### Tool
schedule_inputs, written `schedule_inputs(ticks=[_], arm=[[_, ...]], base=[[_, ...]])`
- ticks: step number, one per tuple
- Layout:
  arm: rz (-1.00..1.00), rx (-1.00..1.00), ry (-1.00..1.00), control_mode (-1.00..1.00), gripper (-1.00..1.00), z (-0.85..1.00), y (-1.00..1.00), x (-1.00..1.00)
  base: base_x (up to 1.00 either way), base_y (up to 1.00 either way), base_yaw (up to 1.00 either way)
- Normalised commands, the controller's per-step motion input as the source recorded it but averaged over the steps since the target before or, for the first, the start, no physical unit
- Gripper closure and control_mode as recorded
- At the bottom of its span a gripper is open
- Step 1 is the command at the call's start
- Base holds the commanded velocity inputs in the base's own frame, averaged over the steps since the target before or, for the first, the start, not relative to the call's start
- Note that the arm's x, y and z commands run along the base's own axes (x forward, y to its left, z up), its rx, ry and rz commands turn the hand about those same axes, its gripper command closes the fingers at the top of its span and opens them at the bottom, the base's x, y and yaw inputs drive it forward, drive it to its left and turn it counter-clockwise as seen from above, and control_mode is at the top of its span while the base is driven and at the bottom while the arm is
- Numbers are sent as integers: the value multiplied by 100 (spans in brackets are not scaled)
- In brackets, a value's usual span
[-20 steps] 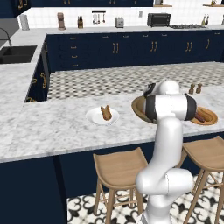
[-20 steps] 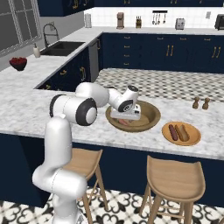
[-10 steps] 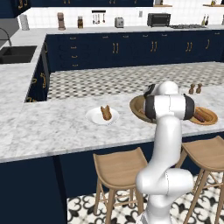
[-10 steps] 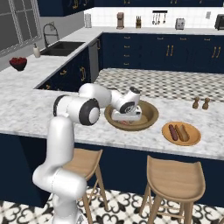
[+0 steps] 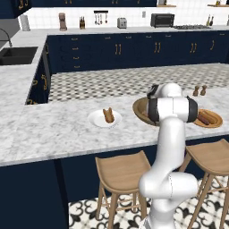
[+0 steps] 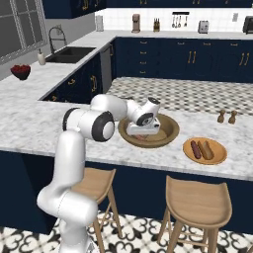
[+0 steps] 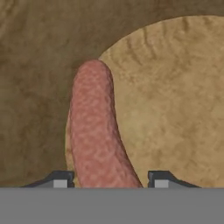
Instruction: Place one bun and one sausage from the bowl on each plate.
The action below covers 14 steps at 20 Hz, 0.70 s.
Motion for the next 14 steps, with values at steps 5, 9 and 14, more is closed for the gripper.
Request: schedule_inputs(ticks=[5,9,14], arm=[[-1,0,0,-100,100,21,0,-24],[-8,-1,0,-100,100,78,9,-42],[-13,-8,0,-100,100,79,44,-76]], base=[[0,0,0],[0,0,0],[0,0,0]])
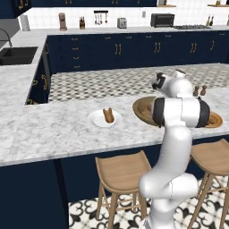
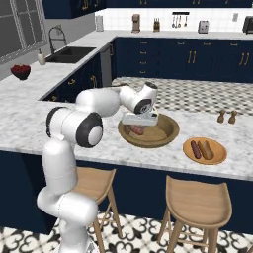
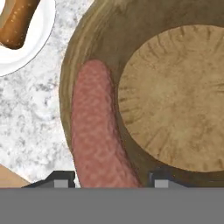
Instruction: Place one bun and one sausage from the bowl on each plate.
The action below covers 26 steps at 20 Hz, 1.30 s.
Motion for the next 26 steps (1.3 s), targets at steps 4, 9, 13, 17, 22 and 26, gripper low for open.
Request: schedule_inputs(ticks=[4,9,13,17,22,26], arm=[[-17,-15,-5,-100,100,64,95,-71],[-9,-17,-3,-100,100,46,100,-26],[-5,-14,0,-100,100,33,100,-10],[-4,-11,0,-100,100,19,100,0],[-9,-1,0,-100,100,5,98,0],[-26,6,0,-100,100,0,87,0]], base=[[0,0,0],[0,0,0],[0,0,0],[0,0,0],[0,0,0],[0,0,0]])
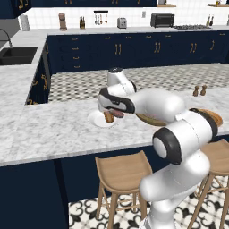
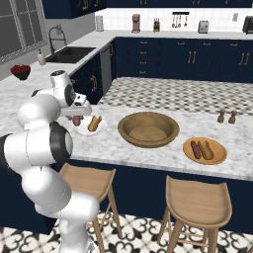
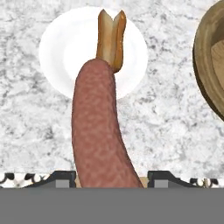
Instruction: Place one bun and one sausage from the bowl on each plate.
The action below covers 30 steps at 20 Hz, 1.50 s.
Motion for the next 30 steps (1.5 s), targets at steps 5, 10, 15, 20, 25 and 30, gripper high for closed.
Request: schedule_inputs(ticks=[5,10,15,20,25,30], arm=[[-31,3,-3,-100,100,0,90,12],[-17,5,-1,-100,100,-19,14,39],[-1,6,-4,-100,100,-29,-4,48],[0,0,-8,-100,100,-47,0,56],[0,0,-2,-100,100,-30,0,45],[0,0,0,-100,100,-27,0,32]], base=[[0,0,0],[0,0,0],[0,0,0],[0,0,0],[0,0,0],[0,0,0]])
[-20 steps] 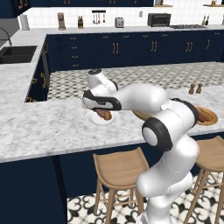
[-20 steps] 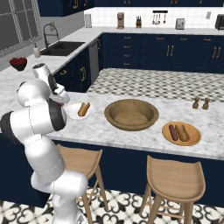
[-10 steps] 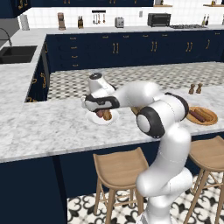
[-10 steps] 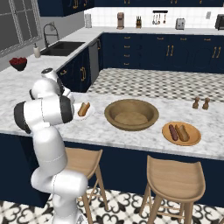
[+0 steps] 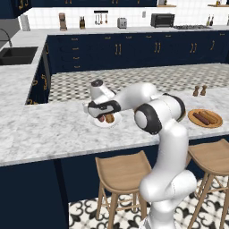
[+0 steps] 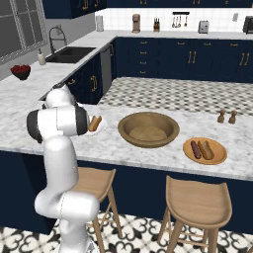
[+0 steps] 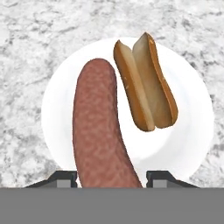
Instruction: Place one bun and one sausage from the bowl on each plate.
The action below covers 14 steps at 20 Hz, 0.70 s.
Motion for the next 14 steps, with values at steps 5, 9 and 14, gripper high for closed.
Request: schedule_inputs(ticks=[5,9,14], arm=[[0,0,-1,-100,100,-31,0,21],[0,0,0,-100,100,-25,0,5],[0,0,0,-100,-100,0,0,0]], base=[[0,0,0],[0,0,0],[0,0,0]])
